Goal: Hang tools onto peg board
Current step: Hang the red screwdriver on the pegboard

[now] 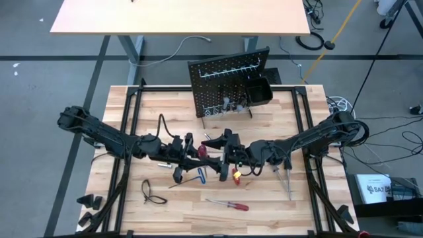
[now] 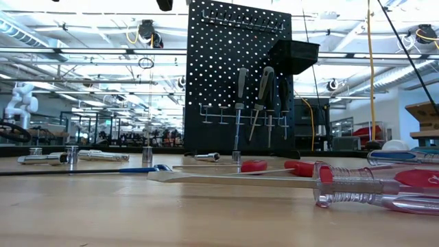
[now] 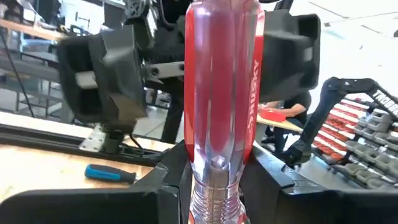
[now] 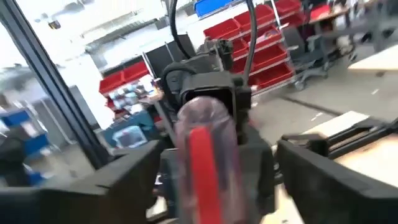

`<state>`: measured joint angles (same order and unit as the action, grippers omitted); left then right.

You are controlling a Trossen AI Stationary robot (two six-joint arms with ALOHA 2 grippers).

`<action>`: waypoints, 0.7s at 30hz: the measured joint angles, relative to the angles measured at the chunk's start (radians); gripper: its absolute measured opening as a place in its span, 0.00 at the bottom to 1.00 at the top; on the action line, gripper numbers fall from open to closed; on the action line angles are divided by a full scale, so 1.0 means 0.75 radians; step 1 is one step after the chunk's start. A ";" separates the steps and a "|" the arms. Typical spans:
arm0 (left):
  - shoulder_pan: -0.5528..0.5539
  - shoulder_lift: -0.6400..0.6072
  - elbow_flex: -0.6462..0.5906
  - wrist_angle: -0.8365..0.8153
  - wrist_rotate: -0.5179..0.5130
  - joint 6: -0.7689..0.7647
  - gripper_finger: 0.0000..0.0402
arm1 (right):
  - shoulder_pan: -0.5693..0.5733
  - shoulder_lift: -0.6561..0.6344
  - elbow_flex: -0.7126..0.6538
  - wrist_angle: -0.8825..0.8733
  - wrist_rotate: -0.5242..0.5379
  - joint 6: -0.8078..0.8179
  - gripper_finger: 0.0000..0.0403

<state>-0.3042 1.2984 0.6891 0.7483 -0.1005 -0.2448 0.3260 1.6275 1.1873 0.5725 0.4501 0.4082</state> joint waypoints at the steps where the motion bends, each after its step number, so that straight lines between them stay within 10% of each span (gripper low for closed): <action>1: 0.001 -0.011 0.000 -0.010 -0.001 0.018 0.25 | 0.000 -0.009 0.000 -0.019 -0.005 0.034 0.82; 21: 0.006 -0.231 0.319 -0.927 -0.210 0.455 0.25 | -0.019 -0.223 0.000 0.002 -0.227 0.052 0.94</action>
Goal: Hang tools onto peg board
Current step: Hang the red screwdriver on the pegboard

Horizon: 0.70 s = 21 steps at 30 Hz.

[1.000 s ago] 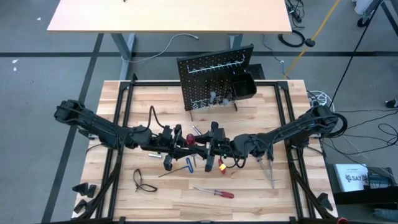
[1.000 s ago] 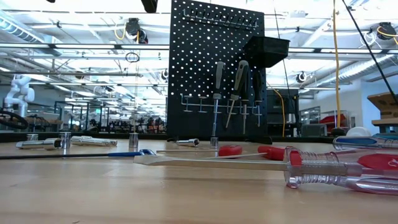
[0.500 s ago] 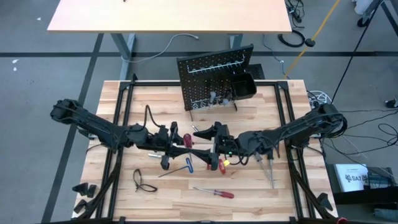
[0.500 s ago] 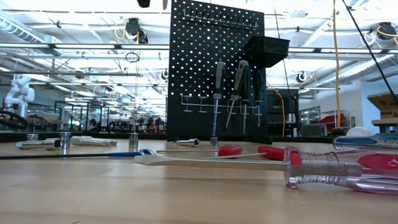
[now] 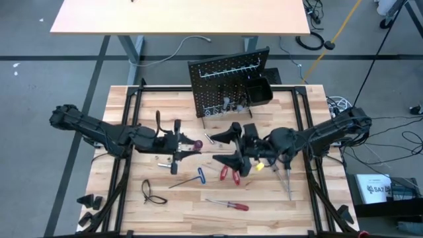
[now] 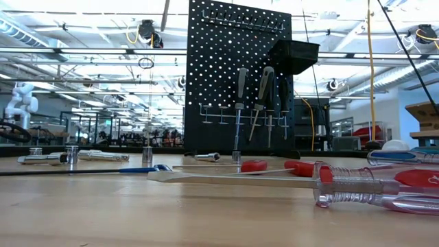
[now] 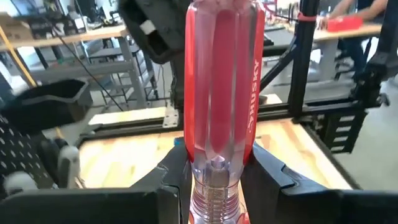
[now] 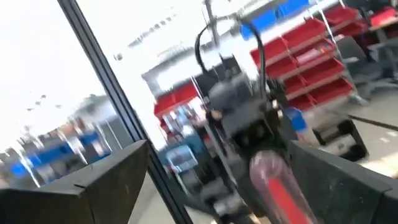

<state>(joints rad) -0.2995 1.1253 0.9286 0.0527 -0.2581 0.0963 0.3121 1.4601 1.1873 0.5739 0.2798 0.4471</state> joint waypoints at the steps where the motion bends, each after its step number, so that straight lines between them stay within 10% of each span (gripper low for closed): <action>1: 0.005 0.000 0.010 -0.005 0.000 0.026 0.25 | -0.016 0.001 0.000 0.030 -0.023 0.012 0.94; 21: 0.104 0.000 0.026 -0.002 0.029 0.021 0.25 | -0.033 0.301 0.797 -1.202 0.295 -0.238 0.93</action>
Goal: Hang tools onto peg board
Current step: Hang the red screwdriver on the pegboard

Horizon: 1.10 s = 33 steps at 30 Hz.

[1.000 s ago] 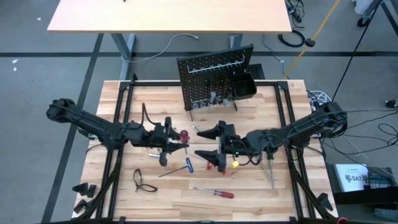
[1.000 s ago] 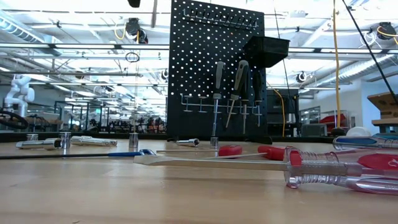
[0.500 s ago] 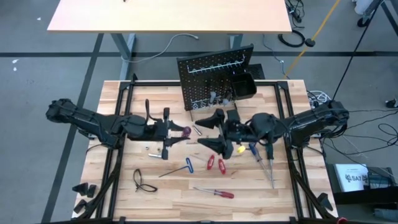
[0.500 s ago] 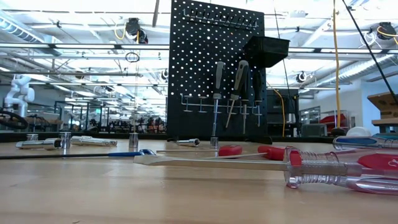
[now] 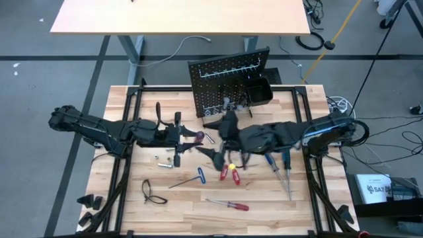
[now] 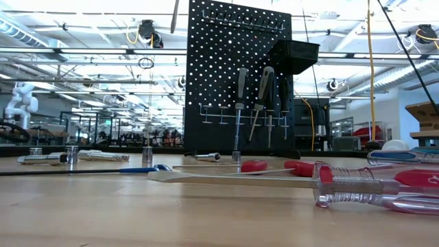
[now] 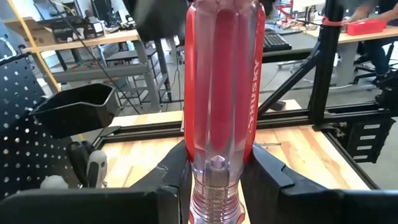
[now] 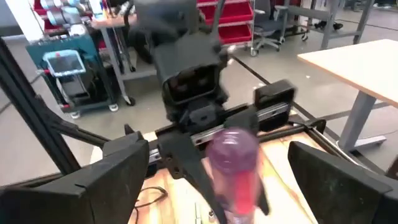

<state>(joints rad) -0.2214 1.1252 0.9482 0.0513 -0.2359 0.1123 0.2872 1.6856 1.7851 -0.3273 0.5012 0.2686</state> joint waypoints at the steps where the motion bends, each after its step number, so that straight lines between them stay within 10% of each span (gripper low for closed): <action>1: 0.001 0.000 0.000 -0.002 -0.001 0.001 0.25 | -0.001 0.020 0.009 0.003 -0.001 -0.001 0.93; 7: -0.001 0.000 0.000 -0.029 0.000 0.000 0.25 | -0.007 0.071 0.042 0.004 0.095 -0.027 0.83; 18: 0.007 0.000 0.000 -0.026 -0.004 -0.005 0.25 | -0.007 0.071 0.045 -0.001 0.104 -0.007 0.29; 23: 0.007 0.000 0.000 -0.026 -0.029 -0.026 0.25 | -0.007 0.070 0.045 -0.008 0.107 -0.006 0.27; 33: 0.015 -0.041 -0.001 -0.259 -0.192 -0.320 0.74 | -0.003 0.003 0.044 -0.236 0.200 0.108 0.27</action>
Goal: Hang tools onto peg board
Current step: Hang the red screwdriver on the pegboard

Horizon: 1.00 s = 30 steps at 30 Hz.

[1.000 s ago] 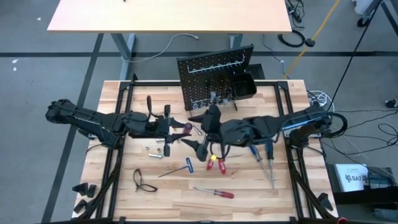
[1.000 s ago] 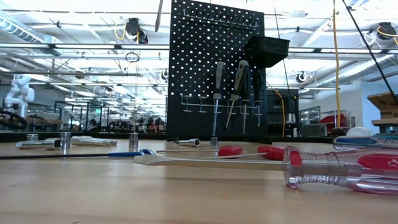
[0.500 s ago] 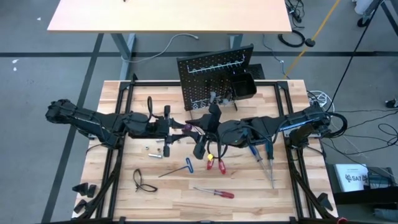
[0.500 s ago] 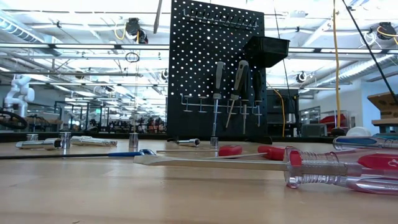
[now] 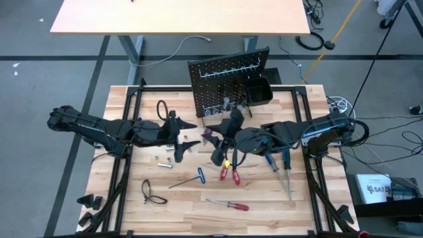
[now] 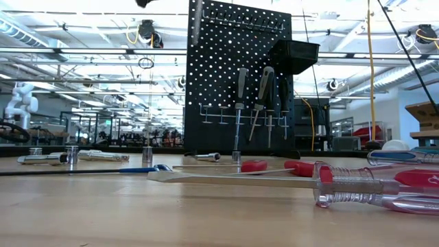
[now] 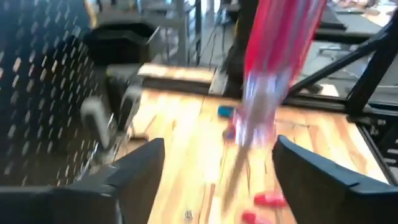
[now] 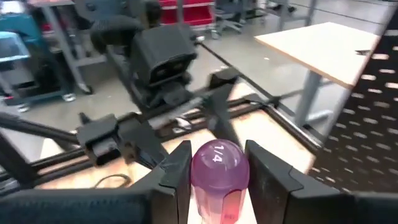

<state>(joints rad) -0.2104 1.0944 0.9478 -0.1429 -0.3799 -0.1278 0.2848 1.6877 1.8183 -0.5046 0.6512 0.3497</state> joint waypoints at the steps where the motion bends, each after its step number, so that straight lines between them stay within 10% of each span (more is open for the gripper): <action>1: 0.001 -0.018 0.000 -0.060 0.000 -0.032 0.76 | 0.000 -0.009 0.001 -0.024 0.021 0.019 0.27; 11: 0.000 -0.274 -0.013 -0.541 -0.118 -0.247 0.75 | -0.087 0.017 -0.009 -0.124 0.206 0.021 0.27; 30: -0.017 -0.493 -0.293 -0.406 -0.142 -0.590 0.75 | -0.204 0.033 -0.389 0.332 0.505 -0.022 0.27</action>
<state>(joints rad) -0.2234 0.7250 0.7280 -0.4476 -0.4863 -0.5701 0.1316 1.7123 1.5267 -0.2555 1.0298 0.3329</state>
